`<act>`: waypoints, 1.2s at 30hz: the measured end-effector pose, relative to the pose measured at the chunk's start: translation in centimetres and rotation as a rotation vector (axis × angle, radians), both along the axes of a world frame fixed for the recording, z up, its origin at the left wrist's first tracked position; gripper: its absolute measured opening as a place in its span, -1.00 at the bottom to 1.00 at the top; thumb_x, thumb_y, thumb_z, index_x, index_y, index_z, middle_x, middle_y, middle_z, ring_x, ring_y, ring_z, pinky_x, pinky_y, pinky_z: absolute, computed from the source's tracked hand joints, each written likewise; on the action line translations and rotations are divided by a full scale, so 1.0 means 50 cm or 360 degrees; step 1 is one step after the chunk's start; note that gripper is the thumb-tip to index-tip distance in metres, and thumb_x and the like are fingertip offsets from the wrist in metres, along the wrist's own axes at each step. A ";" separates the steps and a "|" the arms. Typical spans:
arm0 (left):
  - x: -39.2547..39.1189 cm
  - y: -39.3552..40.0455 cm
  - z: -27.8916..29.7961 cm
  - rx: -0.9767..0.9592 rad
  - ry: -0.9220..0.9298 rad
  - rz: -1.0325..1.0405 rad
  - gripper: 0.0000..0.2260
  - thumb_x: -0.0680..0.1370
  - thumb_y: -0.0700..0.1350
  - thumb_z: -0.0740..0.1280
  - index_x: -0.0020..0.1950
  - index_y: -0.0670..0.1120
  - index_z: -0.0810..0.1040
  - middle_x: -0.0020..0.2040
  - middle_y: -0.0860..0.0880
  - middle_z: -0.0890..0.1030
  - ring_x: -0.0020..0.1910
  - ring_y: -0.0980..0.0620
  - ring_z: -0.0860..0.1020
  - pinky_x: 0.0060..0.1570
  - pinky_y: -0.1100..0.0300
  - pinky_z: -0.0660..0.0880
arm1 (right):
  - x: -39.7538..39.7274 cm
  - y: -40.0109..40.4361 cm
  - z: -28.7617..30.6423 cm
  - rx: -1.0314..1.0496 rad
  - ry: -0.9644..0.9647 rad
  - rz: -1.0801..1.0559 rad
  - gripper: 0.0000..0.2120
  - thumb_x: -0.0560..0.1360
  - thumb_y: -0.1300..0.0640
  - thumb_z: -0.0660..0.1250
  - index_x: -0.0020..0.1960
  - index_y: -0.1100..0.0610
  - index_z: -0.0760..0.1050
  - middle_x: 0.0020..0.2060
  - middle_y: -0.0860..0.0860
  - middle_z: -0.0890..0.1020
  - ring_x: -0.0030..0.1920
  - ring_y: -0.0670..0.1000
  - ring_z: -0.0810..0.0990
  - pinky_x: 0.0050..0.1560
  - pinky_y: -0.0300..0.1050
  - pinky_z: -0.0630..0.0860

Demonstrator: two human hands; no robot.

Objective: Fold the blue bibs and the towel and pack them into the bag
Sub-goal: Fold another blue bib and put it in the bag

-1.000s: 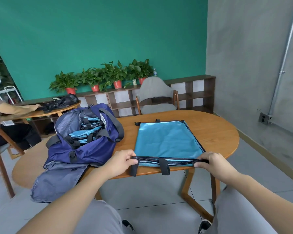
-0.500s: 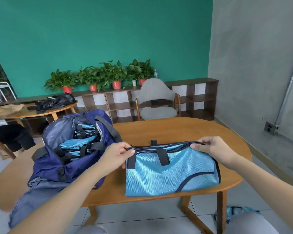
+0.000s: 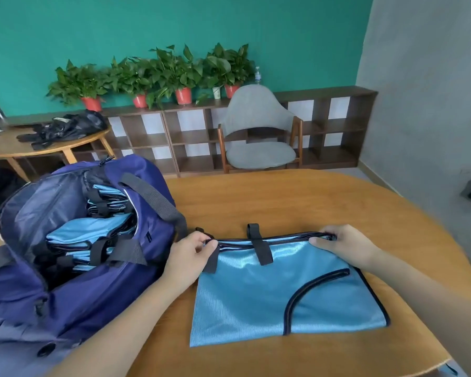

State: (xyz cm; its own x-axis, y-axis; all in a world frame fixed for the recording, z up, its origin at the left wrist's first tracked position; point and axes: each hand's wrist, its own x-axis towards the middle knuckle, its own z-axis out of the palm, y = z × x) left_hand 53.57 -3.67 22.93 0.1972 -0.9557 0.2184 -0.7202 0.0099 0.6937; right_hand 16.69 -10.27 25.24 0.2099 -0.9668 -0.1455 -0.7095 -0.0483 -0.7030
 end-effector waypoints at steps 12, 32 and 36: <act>-0.016 0.035 0.004 -0.0384 0.0240 0.0144 -0.93 0.56 -0.06 0.46 0.02 0.00 0.63 -0.14 0.10 0.65 -0.11 0.21 0.60 -0.12 0.38 0.51 | 0.031 0.037 0.013 -0.0643 0.0458 -0.0070 -0.64 0.56 -0.18 0.36 0.28 -0.04 0.53 0.13 -0.09 0.59 0.19 0.02 0.49 0.18 -0.07 0.49; -0.034 0.082 -0.016 -0.0151 -0.0858 -0.0519 -0.44 0.61 0.36 0.09 0.49 0.11 0.44 0.63 0.06 0.20 0.63 0.17 0.00 0.58 0.03 0.06 | 0.168 0.107 -0.009 -0.0481 0.0730 0.0772 -0.37 0.66 -0.11 0.08 0.62 -0.25 -0.15 0.61 -0.20 0.04 0.40 0.03 0.21 0.49 -0.06 0.19; -0.035 0.083 -0.008 0.0082 -0.0981 -0.0468 -0.34 0.60 0.43 -0.04 0.64 0.16 0.15 0.68 0.04 -0.06 0.63 0.13 -0.23 0.61 -0.01 -0.13 | 0.186 0.097 -0.003 -0.0498 0.0906 0.0781 -0.37 0.62 -0.29 0.01 0.60 -0.31 -0.18 0.60 -0.29 -0.05 0.52 0.04 0.16 0.40 0.00 0.33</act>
